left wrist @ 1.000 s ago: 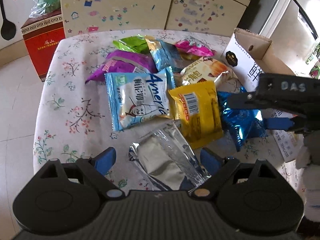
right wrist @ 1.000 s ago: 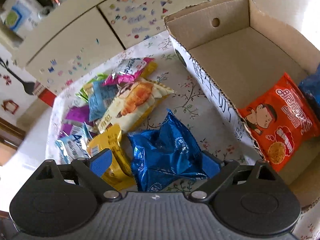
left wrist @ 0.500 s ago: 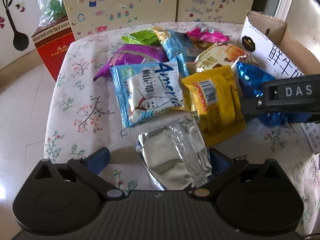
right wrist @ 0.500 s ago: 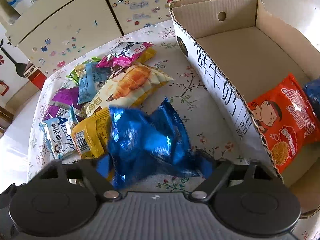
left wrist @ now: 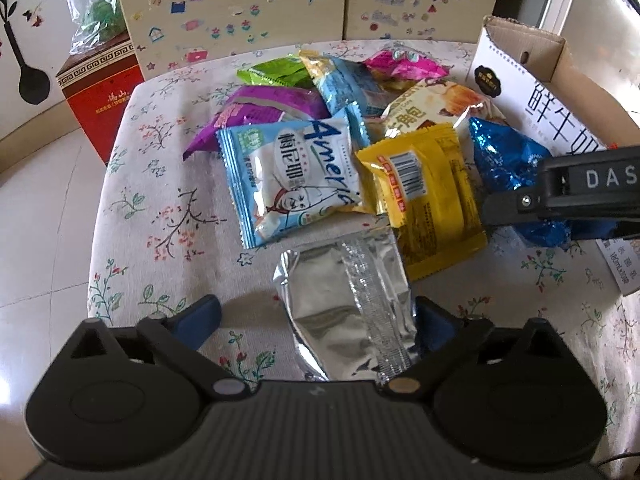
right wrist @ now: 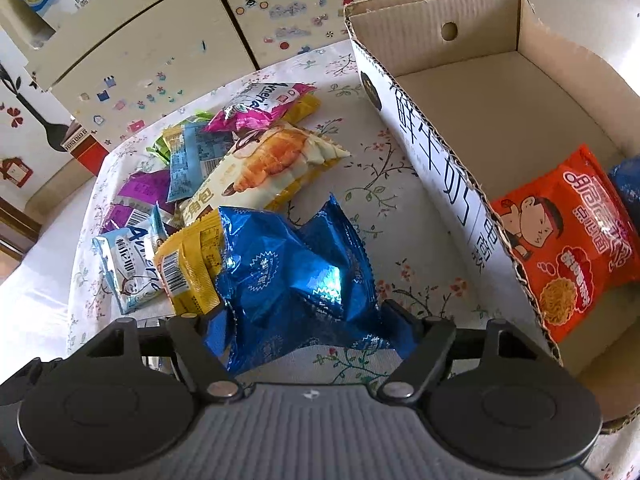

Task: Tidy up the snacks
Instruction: 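Grasp the silver foil packet with the left tool while the right tool grasps another blue bag, then carry the silver packet and blue bag into the box and release both, then withdraw both tools from the box back over the snack pile, then grasp the light-blue Ameria packet with the left tool while the right tool grasps the yellow packet, then carry the Ameria packet and yellow packet into the box and release both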

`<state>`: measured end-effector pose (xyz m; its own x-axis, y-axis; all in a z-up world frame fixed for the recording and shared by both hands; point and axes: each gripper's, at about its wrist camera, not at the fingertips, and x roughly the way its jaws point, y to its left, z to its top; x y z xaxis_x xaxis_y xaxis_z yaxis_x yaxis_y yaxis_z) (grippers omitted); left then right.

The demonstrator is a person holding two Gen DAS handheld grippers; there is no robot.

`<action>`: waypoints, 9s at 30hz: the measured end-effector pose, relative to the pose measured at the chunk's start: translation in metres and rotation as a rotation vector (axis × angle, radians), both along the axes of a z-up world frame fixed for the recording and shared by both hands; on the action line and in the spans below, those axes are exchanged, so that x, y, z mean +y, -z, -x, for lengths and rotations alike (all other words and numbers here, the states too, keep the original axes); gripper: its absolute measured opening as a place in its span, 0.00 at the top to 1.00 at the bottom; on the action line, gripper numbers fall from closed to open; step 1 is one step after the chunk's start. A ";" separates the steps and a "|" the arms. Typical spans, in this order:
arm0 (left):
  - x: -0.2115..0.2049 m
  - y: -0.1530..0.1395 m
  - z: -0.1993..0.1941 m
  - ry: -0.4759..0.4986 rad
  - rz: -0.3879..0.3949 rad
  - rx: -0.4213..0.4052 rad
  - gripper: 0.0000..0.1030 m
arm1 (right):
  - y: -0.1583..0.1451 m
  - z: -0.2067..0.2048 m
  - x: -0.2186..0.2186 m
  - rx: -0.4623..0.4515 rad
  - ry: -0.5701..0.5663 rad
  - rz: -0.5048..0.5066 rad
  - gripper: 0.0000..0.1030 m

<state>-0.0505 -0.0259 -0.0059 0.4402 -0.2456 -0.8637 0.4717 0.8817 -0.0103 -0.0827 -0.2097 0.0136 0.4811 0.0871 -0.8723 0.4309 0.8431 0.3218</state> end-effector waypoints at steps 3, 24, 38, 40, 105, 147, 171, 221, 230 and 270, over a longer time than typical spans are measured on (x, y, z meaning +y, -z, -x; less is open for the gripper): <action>-0.002 -0.006 0.002 0.020 0.012 -0.029 0.31 | -0.002 0.001 -0.001 -0.008 0.002 -0.011 0.22; -0.001 -0.039 0.003 -0.009 0.105 -0.098 0.41 | -0.028 0.012 -0.004 -0.106 -0.015 -0.058 0.22; -0.015 -0.072 0.004 -0.032 0.179 -0.160 0.41 | -0.061 0.022 -0.010 -0.221 -0.024 -0.022 0.22; -0.020 -0.076 0.006 -0.023 0.187 -0.173 0.41 | -0.065 0.024 -0.014 -0.235 -0.016 -0.017 0.22; -0.188 -0.113 0.002 0.295 0.363 -0.187 0.18 | -0.083 0.107 -0.140 -0.323 0.595 -0.100 0.12; 0.006 -0.088 -0.075 -0.061 0.204 -0.080 0.10 | -0.050 0.014 -0.006 -0.212 -0.066 -0.040 0.10; -0.003 -0.027 -0.087 -0.124 0.155 0.098 0.08 | -0.003 -0.018 0.051 -0.113 -0.228 0.122 0.38; -0.006 -0.022 -0.057 0.023 0.142 -0.039 0.88 | -0.007 -0.002 0.027 -0.087 -0.125 0.038 0.46; -0.011 -0.028 -0.050 0.054 0.162 -0.077 0.91 | -0.010 -0.001 0.025 -0.099 -0.112 0.035 0.46; -0.096 -0.121 -0.007 0.238 0.385 -0.225 0.90 | -0.100 0.059 -0.087 -0.382 0.204 0.052 0.46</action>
<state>-0.0432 -0.1218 0.1152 0.4979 -0.6442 -0.5807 0.6872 0.7015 -0.1889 -0.1420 -0.2964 0.1138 0.7729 -0.0821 -0.6292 0.4484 0.7722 0.4501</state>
